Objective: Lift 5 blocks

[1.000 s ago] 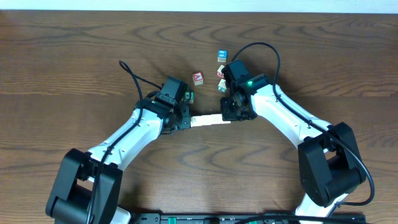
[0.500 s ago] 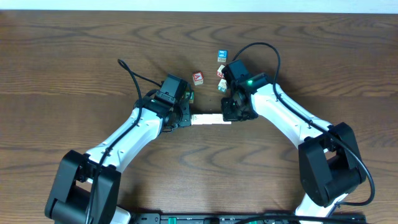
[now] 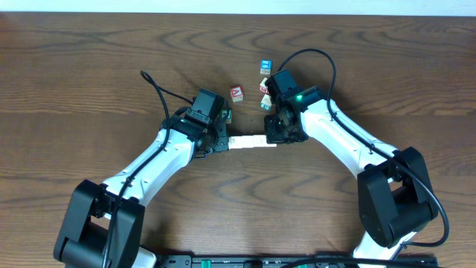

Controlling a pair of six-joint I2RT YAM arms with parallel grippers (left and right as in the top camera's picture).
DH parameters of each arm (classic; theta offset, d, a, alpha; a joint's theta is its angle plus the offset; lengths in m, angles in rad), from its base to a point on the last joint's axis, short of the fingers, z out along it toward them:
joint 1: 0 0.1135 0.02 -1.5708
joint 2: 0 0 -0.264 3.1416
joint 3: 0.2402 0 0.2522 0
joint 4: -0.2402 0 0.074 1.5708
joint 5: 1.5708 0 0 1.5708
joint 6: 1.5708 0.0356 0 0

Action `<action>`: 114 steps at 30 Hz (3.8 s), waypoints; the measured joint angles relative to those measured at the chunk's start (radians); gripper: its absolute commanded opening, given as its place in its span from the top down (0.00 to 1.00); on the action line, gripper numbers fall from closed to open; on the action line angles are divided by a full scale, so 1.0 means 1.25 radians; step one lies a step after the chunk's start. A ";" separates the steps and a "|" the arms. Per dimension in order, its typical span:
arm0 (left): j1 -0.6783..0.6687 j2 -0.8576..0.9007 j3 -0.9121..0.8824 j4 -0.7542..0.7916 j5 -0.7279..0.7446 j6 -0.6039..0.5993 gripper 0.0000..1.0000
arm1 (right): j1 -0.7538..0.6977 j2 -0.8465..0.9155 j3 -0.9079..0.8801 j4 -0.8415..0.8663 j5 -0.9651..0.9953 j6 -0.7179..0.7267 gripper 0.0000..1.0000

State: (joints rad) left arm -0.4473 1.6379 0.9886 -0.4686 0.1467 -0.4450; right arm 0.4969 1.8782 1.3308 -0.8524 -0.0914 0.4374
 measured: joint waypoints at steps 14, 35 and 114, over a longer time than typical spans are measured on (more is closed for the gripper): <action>0.000 -0.007 0.000 -0.002 0.000 -0.001 0.93 | 0.000 0.000 0.037 -0.019 0.011 -0.001 0.99; 0.000 -0.034 0.000 -0.003 -0.006 -0.006 0.93 | 0.000 -0.006 0.061 -0.041 0.014 -0.004 0.99; -0.001 -0.120 0.019 -0.003 -0.037 -0.042 0.93 | 0.000 -0.061 0.066 -0.053 0.026 -0.003 0.99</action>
State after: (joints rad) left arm -0.4480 1.4879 1.0122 -0.4725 0.1009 -0.4973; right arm 0.4969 1.8015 1.4128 -0.9184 -0.0589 0.4332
